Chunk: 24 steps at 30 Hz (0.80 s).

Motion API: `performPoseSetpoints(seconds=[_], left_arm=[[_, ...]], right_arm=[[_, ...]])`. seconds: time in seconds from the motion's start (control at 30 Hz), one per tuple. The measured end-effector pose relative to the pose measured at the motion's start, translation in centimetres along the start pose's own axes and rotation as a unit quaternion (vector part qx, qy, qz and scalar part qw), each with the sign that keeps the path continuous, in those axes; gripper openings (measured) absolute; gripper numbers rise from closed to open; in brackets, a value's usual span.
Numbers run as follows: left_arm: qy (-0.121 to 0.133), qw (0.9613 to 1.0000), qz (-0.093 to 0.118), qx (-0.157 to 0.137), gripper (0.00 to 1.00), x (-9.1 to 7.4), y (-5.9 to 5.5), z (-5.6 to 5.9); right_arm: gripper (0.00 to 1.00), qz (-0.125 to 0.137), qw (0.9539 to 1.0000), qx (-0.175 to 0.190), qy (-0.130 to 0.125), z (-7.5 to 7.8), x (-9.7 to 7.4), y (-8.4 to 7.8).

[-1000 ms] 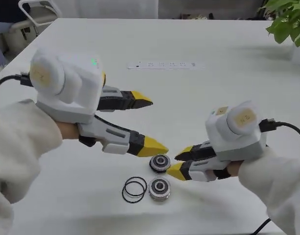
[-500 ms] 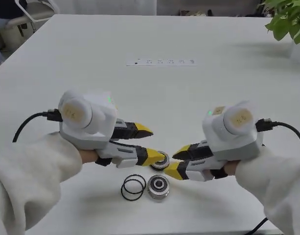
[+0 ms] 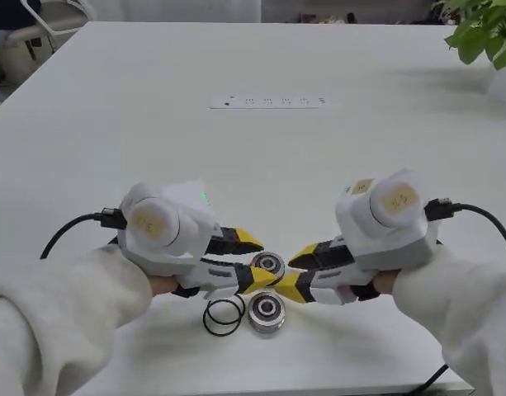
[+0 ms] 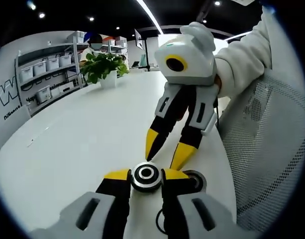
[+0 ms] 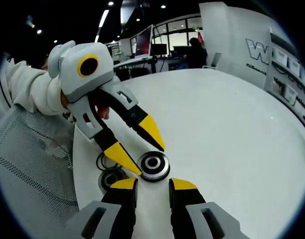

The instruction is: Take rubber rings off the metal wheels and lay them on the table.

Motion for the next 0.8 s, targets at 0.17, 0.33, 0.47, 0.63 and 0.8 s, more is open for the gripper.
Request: performPoseSetpoints(seconds=[0.17,0.33,0.47,0.63,0.8], left_arm=[[0.004,0.9999,-0.001,-0.014,0.14,0.11,-0.27,-0.1],[-0.004,0.9996,0.003,-0.029,0.09,0.16,-0.36,-0.06],[-0.002,0.9994,0.004,-0.034,0.07,0.13,-0.43,-0.12],[-0.001,0.9993,0.006,-0.038,0.07,0.08,-0.44,-0.08],[-0.001,0.9993,0.007,-0.037,0.07,0.11,-0.43,-0.02]], right_arm=[[0.23,0.0,1.0,0.0,0.0,0.0,0.02,0.02],[0.23,0.002,1.0,0.0,0.001,-0.04,0.07,0.11],[0.23,0.005,1.0,0.0,-0.001,-0.03,0.11,0.16],[0.24,0.01,0.9998,0.001,-0.02,0.09,0.43,0.32],[0.24,0.007,0.9999,-0.005,-0.014,-0.24,0.9,0.3]])
Point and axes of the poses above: the centre of the closed fingertips' face, and the gripper's own axes: x roughly forward along the fingers, z roughly to its right, y roughly out of its top, the point moved 9 cm from there along -x, roughly backward along the fingers, and after that the axes turned 6 degrees about -x, right-handed, at the moved point
